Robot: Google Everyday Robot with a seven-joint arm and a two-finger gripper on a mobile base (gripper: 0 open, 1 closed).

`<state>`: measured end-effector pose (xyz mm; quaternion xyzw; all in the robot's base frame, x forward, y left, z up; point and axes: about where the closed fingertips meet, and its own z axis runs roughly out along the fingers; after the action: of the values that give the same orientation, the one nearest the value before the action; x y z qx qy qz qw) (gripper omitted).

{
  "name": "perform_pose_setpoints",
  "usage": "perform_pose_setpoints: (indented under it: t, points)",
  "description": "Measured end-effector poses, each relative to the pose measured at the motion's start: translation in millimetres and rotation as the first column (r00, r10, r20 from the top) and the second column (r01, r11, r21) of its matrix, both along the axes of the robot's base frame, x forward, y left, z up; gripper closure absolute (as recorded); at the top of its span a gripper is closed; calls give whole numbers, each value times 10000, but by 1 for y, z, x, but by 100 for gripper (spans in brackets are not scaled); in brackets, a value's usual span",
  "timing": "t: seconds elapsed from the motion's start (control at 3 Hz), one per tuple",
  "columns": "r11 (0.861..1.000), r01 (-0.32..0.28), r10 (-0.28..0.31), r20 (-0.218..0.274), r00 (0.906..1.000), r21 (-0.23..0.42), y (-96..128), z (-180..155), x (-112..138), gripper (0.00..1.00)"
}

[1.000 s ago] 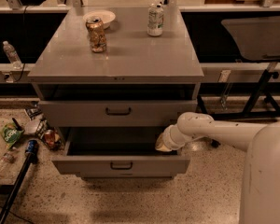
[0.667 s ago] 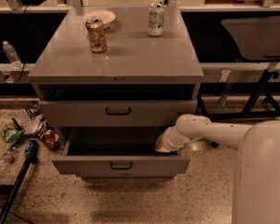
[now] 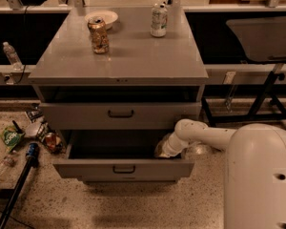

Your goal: Open middle drawer

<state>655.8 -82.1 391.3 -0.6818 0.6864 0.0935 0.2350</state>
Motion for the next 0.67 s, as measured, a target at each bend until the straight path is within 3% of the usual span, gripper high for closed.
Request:
perform_pose_setpoints:
  t: [0.33, 0.67]
  points:
    - [9998, -16, 26, -592, 9982, 181, 8, -5, -14, 100]
    - [9990, 22, 39, -1375, 9905, 444, 17, -2, -42, 100]
